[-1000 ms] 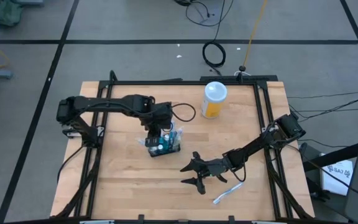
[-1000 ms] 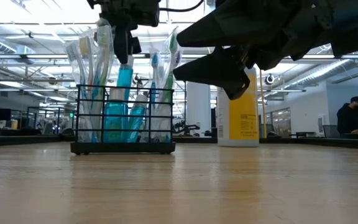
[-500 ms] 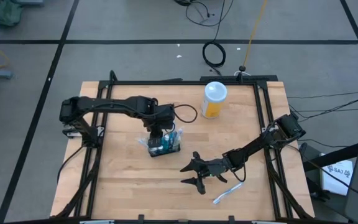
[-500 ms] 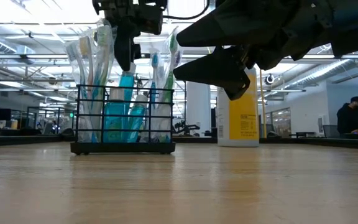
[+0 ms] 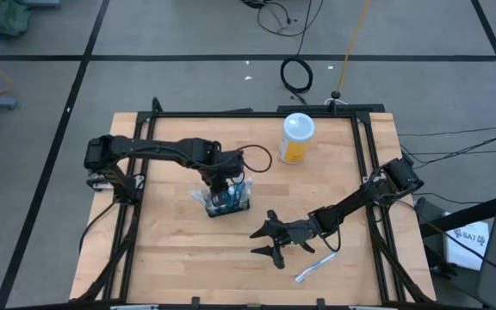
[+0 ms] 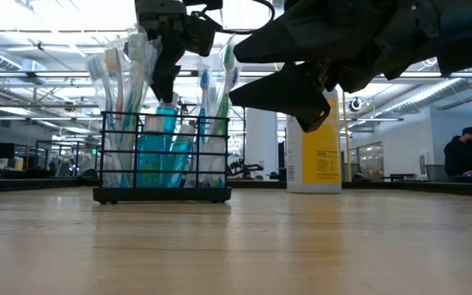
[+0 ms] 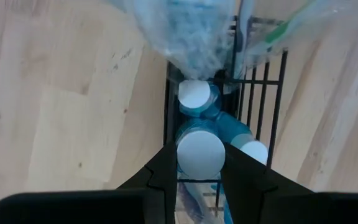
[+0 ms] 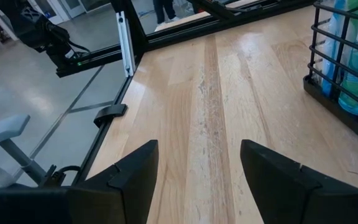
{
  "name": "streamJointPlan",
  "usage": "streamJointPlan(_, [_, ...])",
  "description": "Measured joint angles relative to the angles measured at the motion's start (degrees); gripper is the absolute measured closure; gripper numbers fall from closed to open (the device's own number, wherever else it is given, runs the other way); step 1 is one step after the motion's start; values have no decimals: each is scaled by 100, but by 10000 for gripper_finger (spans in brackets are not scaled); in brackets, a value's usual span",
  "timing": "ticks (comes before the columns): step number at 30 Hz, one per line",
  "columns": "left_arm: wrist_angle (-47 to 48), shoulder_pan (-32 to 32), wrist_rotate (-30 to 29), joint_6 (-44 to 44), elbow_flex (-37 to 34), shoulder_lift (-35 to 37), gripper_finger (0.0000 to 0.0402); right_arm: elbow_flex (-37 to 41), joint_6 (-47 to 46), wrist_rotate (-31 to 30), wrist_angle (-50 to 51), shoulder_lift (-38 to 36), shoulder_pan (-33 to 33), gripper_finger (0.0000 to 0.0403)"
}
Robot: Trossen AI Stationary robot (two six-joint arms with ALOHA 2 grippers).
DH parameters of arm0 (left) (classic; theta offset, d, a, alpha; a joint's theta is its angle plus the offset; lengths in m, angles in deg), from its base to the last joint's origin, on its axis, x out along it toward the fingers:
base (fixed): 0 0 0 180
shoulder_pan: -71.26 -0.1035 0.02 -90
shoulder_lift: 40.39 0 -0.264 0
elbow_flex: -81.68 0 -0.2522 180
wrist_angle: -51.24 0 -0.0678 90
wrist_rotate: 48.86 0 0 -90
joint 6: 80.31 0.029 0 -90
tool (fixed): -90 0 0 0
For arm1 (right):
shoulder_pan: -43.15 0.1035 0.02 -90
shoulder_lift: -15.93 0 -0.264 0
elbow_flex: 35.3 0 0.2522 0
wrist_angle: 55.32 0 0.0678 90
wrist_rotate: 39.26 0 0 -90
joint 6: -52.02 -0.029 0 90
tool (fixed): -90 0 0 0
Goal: Pick & Place toothbrushing station
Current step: Put the mouthwash bottle into the black wire organizer
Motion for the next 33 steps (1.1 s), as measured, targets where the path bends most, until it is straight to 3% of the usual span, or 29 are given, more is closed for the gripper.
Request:
streamJointPlan(13, [5,361,-653,-1439,0,0,304,0,-2,2,-4,0,0,185])
streamJointPlan(33, [110,454,-751,-2096,0,2,302,0,28,0,-4,0,0,186])
